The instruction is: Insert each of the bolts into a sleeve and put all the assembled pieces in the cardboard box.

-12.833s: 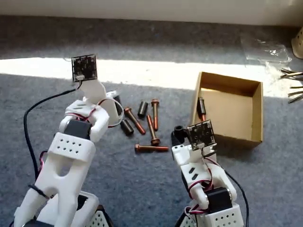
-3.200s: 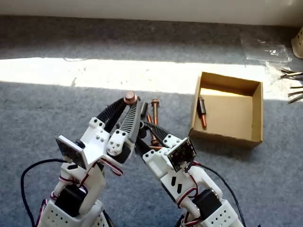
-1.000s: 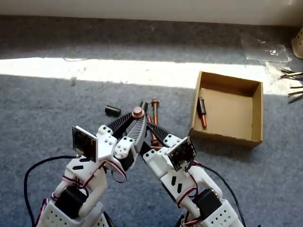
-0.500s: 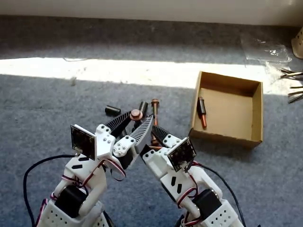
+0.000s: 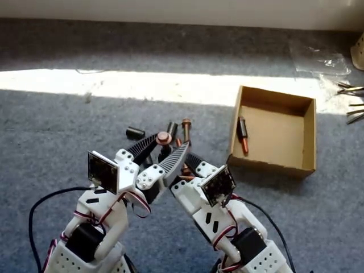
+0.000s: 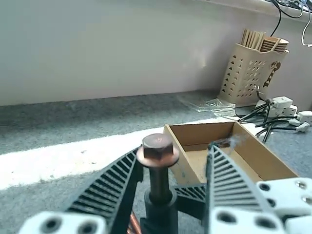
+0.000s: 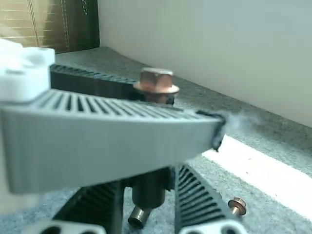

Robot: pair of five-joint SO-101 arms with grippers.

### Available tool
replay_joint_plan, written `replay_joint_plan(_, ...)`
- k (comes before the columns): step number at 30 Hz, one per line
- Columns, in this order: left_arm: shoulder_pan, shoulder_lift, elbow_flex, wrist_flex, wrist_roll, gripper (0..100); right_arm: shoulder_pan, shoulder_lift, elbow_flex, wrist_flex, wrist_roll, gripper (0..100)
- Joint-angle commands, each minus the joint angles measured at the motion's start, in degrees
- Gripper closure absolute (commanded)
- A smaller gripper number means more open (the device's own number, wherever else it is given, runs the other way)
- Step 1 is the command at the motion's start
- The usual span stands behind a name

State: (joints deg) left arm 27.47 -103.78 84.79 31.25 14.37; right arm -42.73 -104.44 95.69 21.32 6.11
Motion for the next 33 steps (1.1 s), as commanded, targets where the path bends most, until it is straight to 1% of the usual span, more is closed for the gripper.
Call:
replay_joint_plan(1, -1.27, -0.75, -2.86, 0.09, -2.11, 79, -0.48, -0.57, 6.37, 0.04, -0.09, 99.4)
replay_joint_plan(5, -1.89, -0.75, -3.03, 0.09, -2.2, 79, -0.48, -0.57, 6.37, 0.04, -0.09, 99.4)
replay_joint_plan(8, -5.14, -0.75, -3.12, -0.18, -2.37, 78, -0.48, -0.57, 6.37, 0.04, -0.09, 99.4)
replay_joint_plan(10, -6.64, -0.75, -3.12, -0.18, -5.01, 78, -0.48, -0.57, 6.37, 0.04, -0.09, 99.4)
replay_joint_plan(13, -6.81, -0.75, -3.12, -0.26, -8.79, 78, -0.48, -0.57, 6.37, 0.04, -0.09, 99.4)
replay_joint_plan(22, -7.16, -0.75, -3.21, -3.16, -8.79, 80, -0.48, -0.57, 6.37, 0.04, -0.09, 99.4)
replay_joint_plan(25, -7.6, -0.84, -4.88, -2.9, -8.79, 80, -0.48, -0.57, 6.46, 0.04, -0.09, 99.4)
replay_joint_plan(30, -13.41, -0.84, -6.81, -2.9, -8.62, 80, -0.48, -0.48, 6.46, 0.31, -0.09, 99.4)
replay_joint_plan(31, -14.64, -0.84, -6.81, -2.9, -8.62, 81, -0.48, -0.57, 6.46, 0.92, -0.09, 99.4)
replay_joint_plan(33, -17.01, -0.84, -6.73, -2.81, -8.62, 88, -0.48, -0.57, 6.37, 2.15, -0.09, 99.4)
